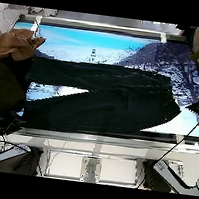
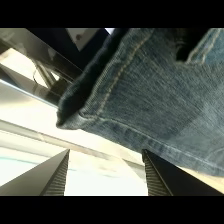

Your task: Fold the clothes and pants, and hang the long-sleeved shirts on hangers.

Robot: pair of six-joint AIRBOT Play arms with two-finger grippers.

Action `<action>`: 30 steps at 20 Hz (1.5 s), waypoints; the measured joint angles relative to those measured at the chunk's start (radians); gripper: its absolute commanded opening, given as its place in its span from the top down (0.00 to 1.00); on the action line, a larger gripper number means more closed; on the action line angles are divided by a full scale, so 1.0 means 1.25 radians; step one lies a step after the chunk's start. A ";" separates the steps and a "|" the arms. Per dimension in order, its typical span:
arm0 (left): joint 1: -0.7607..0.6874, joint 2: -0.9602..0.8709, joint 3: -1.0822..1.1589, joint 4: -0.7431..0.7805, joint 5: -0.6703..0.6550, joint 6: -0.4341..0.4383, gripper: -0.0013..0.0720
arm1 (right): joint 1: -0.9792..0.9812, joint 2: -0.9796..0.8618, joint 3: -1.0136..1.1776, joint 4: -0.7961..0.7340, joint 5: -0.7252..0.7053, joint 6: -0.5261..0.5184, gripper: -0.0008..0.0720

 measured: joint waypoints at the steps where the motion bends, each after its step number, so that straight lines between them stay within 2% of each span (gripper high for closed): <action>1: 0.000 0.000 -0.002 -0.001 0.008 0.000 0.32 | 0.000 0.000 0.000 0.000 0.001 0.000 0.61; 10: 0.001 -0.003 -0.025 -0.049 0.085 -0.001 0.33 | 0.000 0.000 0.000 0.005 0.002 0.016 0.61; 12: 0.000 -0.003 -0.027 -0.066 0.103 0.000 0.51 | 0.000 0.000 0.000 0.006 0.000 0.016 0.61; 14: 0.000 -0.003 -0.028 -0.073 0.118 0.002 0.57 | 0.000 0.000 0.000 0.007 -0.002 0.017 0.61; 15: -0.001 -0.003 -0.029 -0.078 0.122 0.003 0.68 | 0.000 0.000 0.000 0.007 -0.002 0.018 0.61; 17: -0.001 -0.003 -0.029 -0.094 0.125 0.004 0.71 | 0.000 0.000 0.000 0.008 -0.004 0.018 0.61; 18: -0.003 -0.003 -0.029 -0.103 0.125 0.007 0.90 | 0.000 0.000 0.000 0.008 -0.005 0.018 0.61; 19: -0.006 -0.003 -0.029 -0.112 0.125 0.012 0.96 | 0.000 0.000 0.000 0.008 -0.007 0.018 0.61; 27: -0.047 0.004 -0.017 -0.179 0.096 0.026 0.96 | -0.013 0.000 -0.005 -0.008 -0.002 0.015 0.59; 28: -0.049 0.009 -0.011 -0.201 0.093 0.028 0.96 | -0.023 0.000 -0.020 -0.015 -0.001 0.013 0.44; 29: -0.051 0.015 -0.003 -0.220 0.090 0.031 0.96 | -0.037 0.000 -0.044 -0.016 -0.003 0.011 0.37; 30: -0.052 0.023 0.005 -0.237 0.089 0.033 0.96 | -0.049 0.000 -0.074 -0.013 -0.010 0.009 0.36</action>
